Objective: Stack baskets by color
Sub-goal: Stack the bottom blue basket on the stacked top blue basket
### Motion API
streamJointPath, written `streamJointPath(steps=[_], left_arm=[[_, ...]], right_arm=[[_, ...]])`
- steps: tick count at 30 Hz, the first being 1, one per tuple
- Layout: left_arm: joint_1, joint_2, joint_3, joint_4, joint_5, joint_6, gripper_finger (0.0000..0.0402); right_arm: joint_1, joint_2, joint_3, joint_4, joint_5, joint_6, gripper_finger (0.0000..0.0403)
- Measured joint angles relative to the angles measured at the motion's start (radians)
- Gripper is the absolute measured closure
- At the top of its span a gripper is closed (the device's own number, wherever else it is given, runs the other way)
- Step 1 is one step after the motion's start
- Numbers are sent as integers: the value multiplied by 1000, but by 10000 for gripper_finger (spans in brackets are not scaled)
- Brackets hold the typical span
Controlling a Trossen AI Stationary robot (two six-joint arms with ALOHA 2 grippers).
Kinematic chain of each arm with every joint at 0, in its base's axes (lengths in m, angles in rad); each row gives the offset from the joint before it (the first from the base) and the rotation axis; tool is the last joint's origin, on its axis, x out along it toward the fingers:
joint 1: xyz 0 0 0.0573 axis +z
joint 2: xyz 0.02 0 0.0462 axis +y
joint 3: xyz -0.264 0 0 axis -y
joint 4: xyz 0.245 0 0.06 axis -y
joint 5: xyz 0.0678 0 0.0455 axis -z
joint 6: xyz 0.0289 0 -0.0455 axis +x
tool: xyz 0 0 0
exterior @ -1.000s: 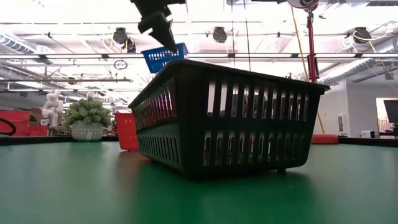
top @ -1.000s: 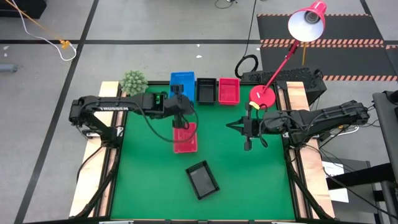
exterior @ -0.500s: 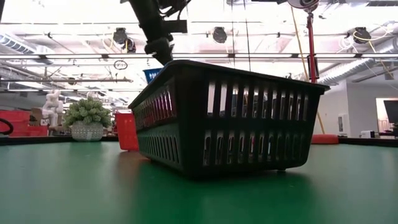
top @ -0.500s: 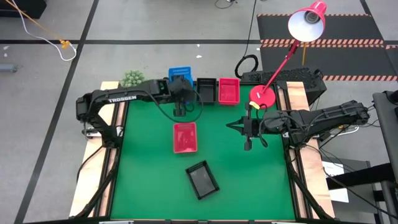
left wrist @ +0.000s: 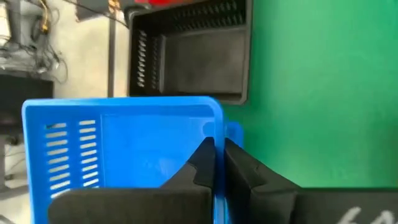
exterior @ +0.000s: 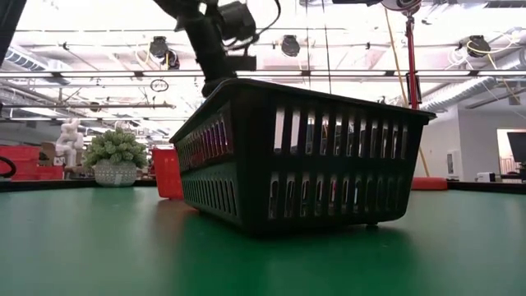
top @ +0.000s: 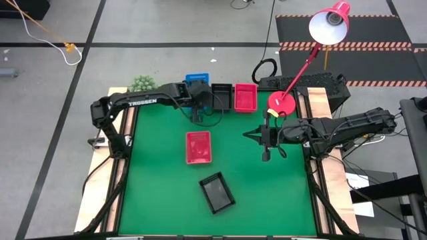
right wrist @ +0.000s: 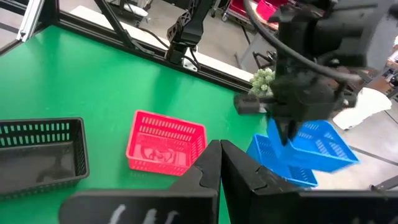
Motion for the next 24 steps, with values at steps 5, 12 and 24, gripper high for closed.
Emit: streamJointPath(steps=[5, 12, 24], left_arm=[[25, 35, -2, -2, 4, 0, 384], [44, 77, -2, 7, 15, 7, 386], [63, 93, -3, 4, 26, 7, 382]], right_arm=[[0, 0, 0, -1, 0, 0, 401], [1, 0, 0, -7, 0, 0, 401], [1, 0, 0, -8, -1, 22, 401]])
